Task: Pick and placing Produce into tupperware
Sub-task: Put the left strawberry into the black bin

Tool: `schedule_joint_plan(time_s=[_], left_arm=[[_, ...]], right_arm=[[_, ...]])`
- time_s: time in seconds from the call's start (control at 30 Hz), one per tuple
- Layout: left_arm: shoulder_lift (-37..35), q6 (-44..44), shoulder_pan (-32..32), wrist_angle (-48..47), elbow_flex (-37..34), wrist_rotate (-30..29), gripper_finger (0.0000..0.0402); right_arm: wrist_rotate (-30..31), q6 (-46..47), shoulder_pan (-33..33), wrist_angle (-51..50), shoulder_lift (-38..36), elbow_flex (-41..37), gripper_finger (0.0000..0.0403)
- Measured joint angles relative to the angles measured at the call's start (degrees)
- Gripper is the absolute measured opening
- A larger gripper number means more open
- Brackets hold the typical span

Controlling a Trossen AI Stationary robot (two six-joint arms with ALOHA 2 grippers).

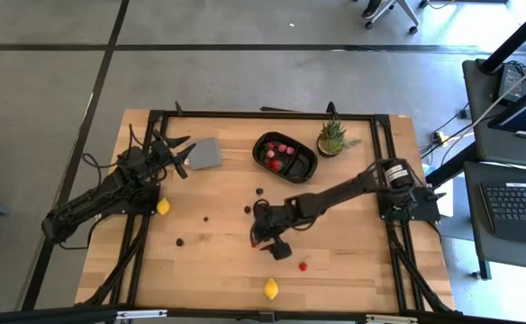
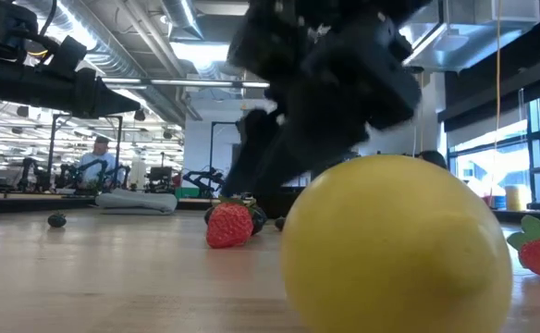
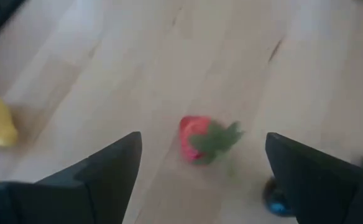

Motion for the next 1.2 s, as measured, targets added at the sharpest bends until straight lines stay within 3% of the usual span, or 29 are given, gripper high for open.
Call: schedule_joint_plan(time_s=[0.47, 1.03, 1.2], left_arm=[[0.0, 0.0, 0.0, 0.0, 0.0, 0.0, 0.0140], [0.0, -0.1, 0.0, 0.0, 0.0, 0.0, 0.0140], [0.0, -0.2, 0.0, 0.0, 0.0, 0.0, 0.0140]], right_arm=[[0.1, 0.4, 0.7, 3.6, 4.2, 0.0, 0.0333], [-0.2, 0.3, 0.2, 5.0, 4.1, 0.0, 0.0157], [-0.2, 1.8, -2.0, 3.6, 1.9, 0.0, 0.0143]])
